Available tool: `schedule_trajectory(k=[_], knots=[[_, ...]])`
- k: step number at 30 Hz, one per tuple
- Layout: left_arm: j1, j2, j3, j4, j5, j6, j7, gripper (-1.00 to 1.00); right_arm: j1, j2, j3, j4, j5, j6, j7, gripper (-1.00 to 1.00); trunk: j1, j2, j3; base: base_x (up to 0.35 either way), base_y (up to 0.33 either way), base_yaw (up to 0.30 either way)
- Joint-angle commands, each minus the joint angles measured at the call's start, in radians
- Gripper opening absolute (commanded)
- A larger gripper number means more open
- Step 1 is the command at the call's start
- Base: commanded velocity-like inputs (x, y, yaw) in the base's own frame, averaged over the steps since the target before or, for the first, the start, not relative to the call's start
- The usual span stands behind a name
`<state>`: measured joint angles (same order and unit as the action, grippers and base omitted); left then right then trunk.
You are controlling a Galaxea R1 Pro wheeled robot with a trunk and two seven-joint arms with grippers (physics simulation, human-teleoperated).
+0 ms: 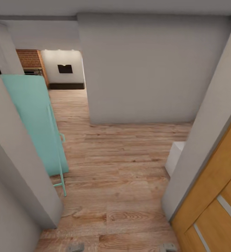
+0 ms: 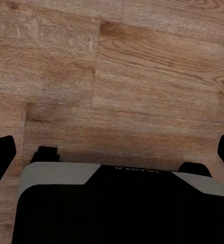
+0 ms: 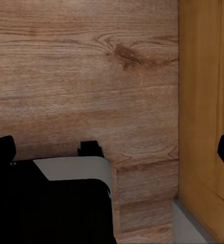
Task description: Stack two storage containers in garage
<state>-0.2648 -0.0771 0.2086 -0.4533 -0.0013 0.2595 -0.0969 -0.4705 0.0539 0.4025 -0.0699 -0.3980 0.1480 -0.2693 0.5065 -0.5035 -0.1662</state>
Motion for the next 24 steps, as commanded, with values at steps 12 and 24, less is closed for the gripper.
schedule_trajectory(k=[12,24], knots=[[0.000,-0.001,0.008,-0.002,0.000,0.007,-0.006,1.00,0.000,-0.003,0.008,-0.001,-0.009,0.007,-0.005,1.00,0.001,-0.002,-0.002,0.333,0.025,0.000],[-0.001,-0.001,0.008,-0.002,0.000,0.007,-0.006,1.00,0.000,-0.003,0.007,-0.001,-0.009,0.007,-0.005,1.00,0.001,-0.002,-0.002,0.333,0.033,0.000]])
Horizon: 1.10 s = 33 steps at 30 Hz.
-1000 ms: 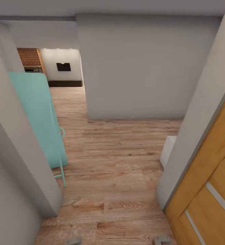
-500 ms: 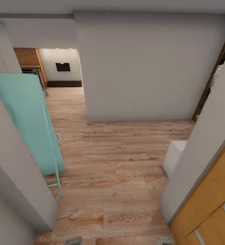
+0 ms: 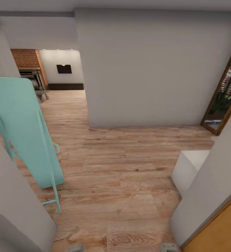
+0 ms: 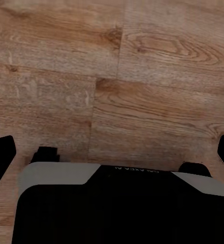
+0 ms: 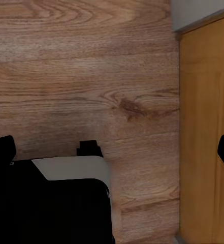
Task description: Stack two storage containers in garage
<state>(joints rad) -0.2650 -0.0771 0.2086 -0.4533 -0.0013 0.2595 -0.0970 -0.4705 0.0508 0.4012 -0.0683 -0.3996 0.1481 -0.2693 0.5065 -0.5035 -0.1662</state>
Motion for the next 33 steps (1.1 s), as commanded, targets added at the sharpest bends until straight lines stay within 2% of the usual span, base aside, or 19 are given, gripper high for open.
schedule_trajectory(k=[1,33], knots=[[0.000,-0.001,0.008,-0.002,0.000,0.007,-0.006,1.00,0.000,0.000,0.009,-0.002,-0.007,0.007,-0.005,1.00,0.001,-0.002,-0.002,0.333,0.001,0.000],[0.000,-0.001,0.008,-0.002,0.000,0.007,-0.005,1.00,0.000,0.002,-0.001,-0.017,-0.012,0.005,-0.007,1.00,0.001,-0.002,-0.002,0.333,0.000,0.000]])
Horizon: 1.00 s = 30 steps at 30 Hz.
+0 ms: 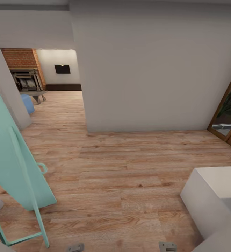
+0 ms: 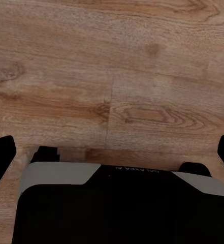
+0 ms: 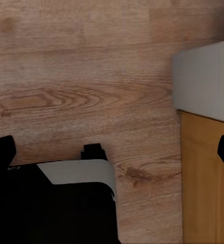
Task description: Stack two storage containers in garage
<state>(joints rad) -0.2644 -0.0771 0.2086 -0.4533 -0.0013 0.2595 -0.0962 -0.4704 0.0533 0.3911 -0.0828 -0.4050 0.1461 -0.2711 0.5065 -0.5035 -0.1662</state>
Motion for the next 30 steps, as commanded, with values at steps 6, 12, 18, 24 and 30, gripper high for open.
schedule_trajectory(k=[6,12,18,24,30], knots=[[-0.001,-0.001,0.008,-0.002,0.002,0.007,-0.005,1.00,-0.001,-0.001,0.016,-0.002,-0.008,-0.006,-0.005,1.00,0.001,-0.002,-0.002,0.333,0.000,0.000],[-0.001,-0.001,0.008,-0.002,0.002,0.007,-0.005,1.00,0.000,0.003,0.021,-0.002,-0.001,-0.019,-0.005,1.00,0.001,-0.002,-0.002,0.333,0.000,0.000],[-0.001,-0.001,0.008,-0.002,0.003,0.007,-0.005,1.00,0.000,0.005,0.022,-0.002,0.004,-0.020,-0.004,1.00,0.001,-0.002,-0.002,0.333,0.000,0.000],[-0.001,-0.001,0.008,-0.002,0.002,0.007,-0.005,1.00,0.000,0.003,0.021,-0.002,0.005,-0.021,-0.003,1.00,0.001,-0.002,-0.002,0.333,0.000,0.000],[0.000,-0.001,0.008,-0.002,0.001,0.007,-0.005,1.00,-0.001,0.002,0.019,-0.002,0.005,-0.038,-0.003,1.00,0.001,-0.002,-0.002,0.333,0.000,0.002]])
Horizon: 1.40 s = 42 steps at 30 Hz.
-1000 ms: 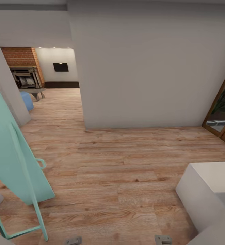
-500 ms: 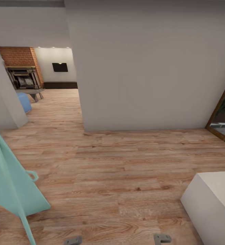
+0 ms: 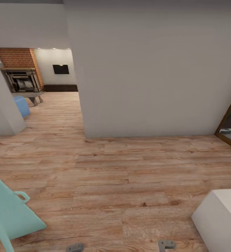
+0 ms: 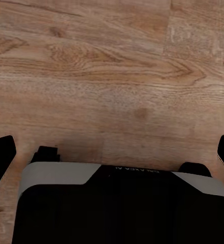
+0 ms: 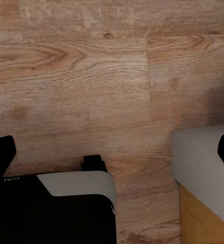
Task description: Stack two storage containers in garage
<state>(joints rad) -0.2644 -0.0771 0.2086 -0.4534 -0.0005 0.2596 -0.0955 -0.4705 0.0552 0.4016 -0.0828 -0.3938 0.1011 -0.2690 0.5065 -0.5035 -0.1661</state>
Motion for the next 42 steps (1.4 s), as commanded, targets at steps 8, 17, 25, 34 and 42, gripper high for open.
schedule_trajectory(k=[8,17,25,34,42], knots=[[-0.001,-0.001,0.008,-0.002,0.001,0.007,-0.006,1.00,0.000,-0.001,0.008,-0.003,-0.007,-0.011,-0.006,1.00,0.001,-0.002,-0.002,0.333,0.000,0.136],[-0.001,-0.001,0.008,-0.002,-0.001,0.007,-0.006,1.00,0.000,-0.001,0.008,-0.003,-0.007,-0.011,-0.006,1.00,0.001,-0.002,-0.002,0.333,0.000,0.034],[-0.001,-0.001,0.008,-0.002,-0.001,0.007,-0.006,1.00,0.000,-0.002,0.007,-0.003,-0.007,-0.011,-0.006,1.00,0.001,-0.002,-0.002,0.333,0.000,0.143],[0.000,-0.001,0.008,-0.002,-0.001,0.007,-0.006,1.00,0.000,-0.002,0.006,-0.003,-0.007,-0.011,-0.006,1.00,0.001,-0.002,-0.002,0.333,0.000,0.018],[-0.001,-0.001,0.008,-0.002,-0.001,0.007,-0.006,1.00,0.000,-0.002,0.007,-0.003,-0.007,-0.011,-0.006,1.00,0.001,-0.002,-0.002,0.333,0.000,0.000]])
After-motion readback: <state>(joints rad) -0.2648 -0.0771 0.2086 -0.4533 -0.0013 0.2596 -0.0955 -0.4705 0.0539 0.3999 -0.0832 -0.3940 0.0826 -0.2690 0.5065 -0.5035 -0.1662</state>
